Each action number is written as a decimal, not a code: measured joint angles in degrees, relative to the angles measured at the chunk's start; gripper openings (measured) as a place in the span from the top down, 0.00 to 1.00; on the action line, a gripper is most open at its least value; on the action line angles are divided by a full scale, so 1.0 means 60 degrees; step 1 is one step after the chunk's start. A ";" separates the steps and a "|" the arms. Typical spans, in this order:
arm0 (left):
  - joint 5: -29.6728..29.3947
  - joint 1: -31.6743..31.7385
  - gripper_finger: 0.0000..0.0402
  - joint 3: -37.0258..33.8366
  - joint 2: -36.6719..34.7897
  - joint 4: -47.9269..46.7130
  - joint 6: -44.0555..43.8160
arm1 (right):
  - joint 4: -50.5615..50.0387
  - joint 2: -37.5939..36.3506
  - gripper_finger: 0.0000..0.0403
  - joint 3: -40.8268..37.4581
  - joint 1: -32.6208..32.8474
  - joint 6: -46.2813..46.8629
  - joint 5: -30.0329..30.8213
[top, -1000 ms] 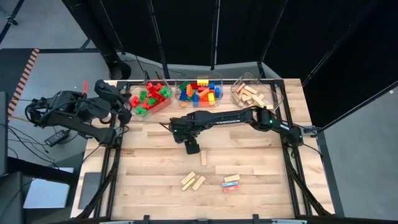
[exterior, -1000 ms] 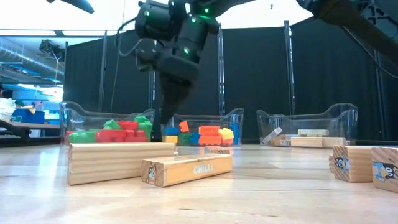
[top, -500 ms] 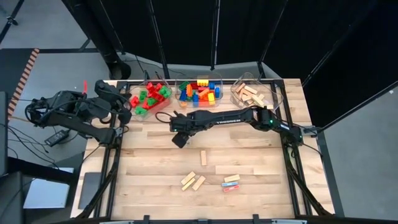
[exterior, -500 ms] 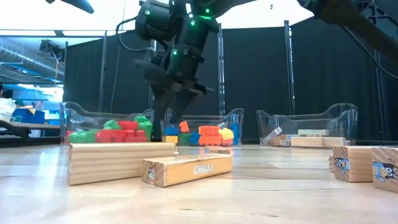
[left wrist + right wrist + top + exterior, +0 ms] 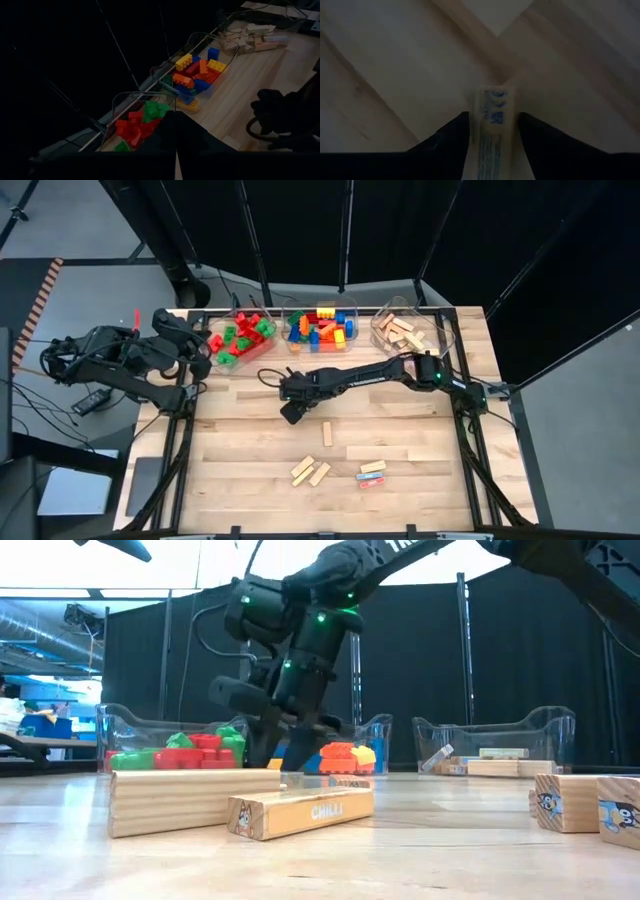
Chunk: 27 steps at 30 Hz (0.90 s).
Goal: Sort blocks by size
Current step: Put the brown wooden block into the right transparent bin
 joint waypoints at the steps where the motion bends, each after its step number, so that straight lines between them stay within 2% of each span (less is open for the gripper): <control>1: 0.0000 0.0000 0.99 0.0000 -0.0004 0.0000 0.0002 | 0.0132 -0.0026 0.54 -0.0160 -0.0005 0.0085 -0.0087; 3: 0.0000 0.0000 0.99 0.0000 0.0000 -0.0003 0.0007 | 0.0189 -0.0055 0.58 -0.0375 -0.0020 0.0238 -0.0266; 7: -0.0001 0.0000 0.99 -0.0002 -0.0002 -0.0003 0.0234 | -0.0107 -0.0042 0.73 -0.0400 0.0024 -0.0113 -0.0321; 14: -0.0004 0.0000 0.99 -0.0001 -0.0002 -0.0002 0.0430 | -0.0810 -0.0038 0.72 0.0170 0.0041 -0.1385 -0.0279; 18: -0.0004 -0.0001 0.99 -0.0001 0.0000 -0.0001 0.0488 | -0.2594 -0.0276 0.72 0.0913 0.0024 -0.2541 0.0909; 23: -0.0004 -0.0001 0.99 0.0000 -0.0003 0.0000 0.0496 | -0.4342 -0.2102 0.72 0.0935 -0.0720 -0.3688 0.1945; 27: -0.0004 0.0000 0.99 -0.0003 0.0000 0.0000 0.0499 | -0.4759 -0.3799 0.72 -0.0510 -0.1642 -0.3803 0.2449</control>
